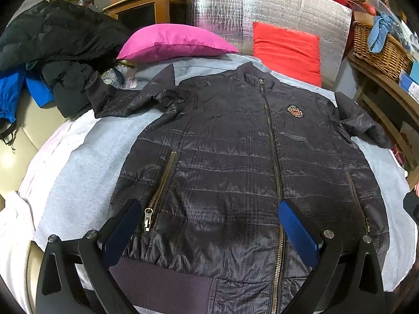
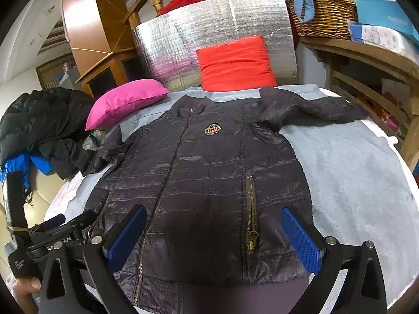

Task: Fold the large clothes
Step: 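Grasp the jacket sleeve cuff nearest the right tool with the right tool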

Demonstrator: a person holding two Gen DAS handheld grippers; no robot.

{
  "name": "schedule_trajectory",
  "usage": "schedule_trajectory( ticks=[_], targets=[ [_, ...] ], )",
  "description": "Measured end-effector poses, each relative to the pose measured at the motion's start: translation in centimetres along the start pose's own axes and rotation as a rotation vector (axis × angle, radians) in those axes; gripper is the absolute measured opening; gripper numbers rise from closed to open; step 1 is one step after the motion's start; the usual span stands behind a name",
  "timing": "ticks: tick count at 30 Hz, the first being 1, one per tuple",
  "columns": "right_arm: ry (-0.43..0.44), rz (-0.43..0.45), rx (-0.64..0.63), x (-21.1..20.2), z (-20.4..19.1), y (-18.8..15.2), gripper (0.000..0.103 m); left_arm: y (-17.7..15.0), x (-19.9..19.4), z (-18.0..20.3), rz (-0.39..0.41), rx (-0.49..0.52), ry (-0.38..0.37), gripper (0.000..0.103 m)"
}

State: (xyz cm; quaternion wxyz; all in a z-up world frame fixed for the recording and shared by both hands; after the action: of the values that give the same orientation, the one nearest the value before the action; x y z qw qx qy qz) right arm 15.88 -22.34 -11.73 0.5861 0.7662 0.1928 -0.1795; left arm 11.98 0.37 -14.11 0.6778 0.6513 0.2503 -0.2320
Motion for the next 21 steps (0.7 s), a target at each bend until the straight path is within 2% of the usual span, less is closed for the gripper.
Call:
schedule_trajectory(
  ticks=[5,11,15,19,21],
  targets=[
    [0.021,-0.016,0.024,0.9,0.6,0.2,0.103,0.1,1.1,0.2,-0.007,0.003,-0.005,0.103],
    [0.065,-0.058,0.185,3.0,5.2,1.3,0.103,-0.1,4.2,-0.6,-0.027,0.001,0.01,0.103],
    [0.095,-0.049,0.411,5.0,11.8,3.9,0.103,0.1,6.9,-0.9,-0.041,-0.003,0.025,0.103],
    [0.121,0.012,0.713,8.4,20.4,7.4,0.103,-0.1,9.3,-0.8,-0.055,-0.001,0.035,0.103],
    [0.111,0.04,0.822,10.2,24.4,8.5,0.102,-0.4,10.4,-0.8,-0.07,0.0,0.04,0.103]
  ],
)
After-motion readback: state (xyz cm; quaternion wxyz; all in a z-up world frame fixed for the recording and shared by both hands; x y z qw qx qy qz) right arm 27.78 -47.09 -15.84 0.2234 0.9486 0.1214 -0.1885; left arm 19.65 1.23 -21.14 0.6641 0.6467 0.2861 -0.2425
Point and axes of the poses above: each gripper's, at about its wrist camera, not at the fingertips, and x roughly the way its jaws point, z to its right, y to its top, the point moved 10 cm from there along x, roughly the way its jaws point, and after that the axes turned 7 degrees about z, right-handed, at the moved point
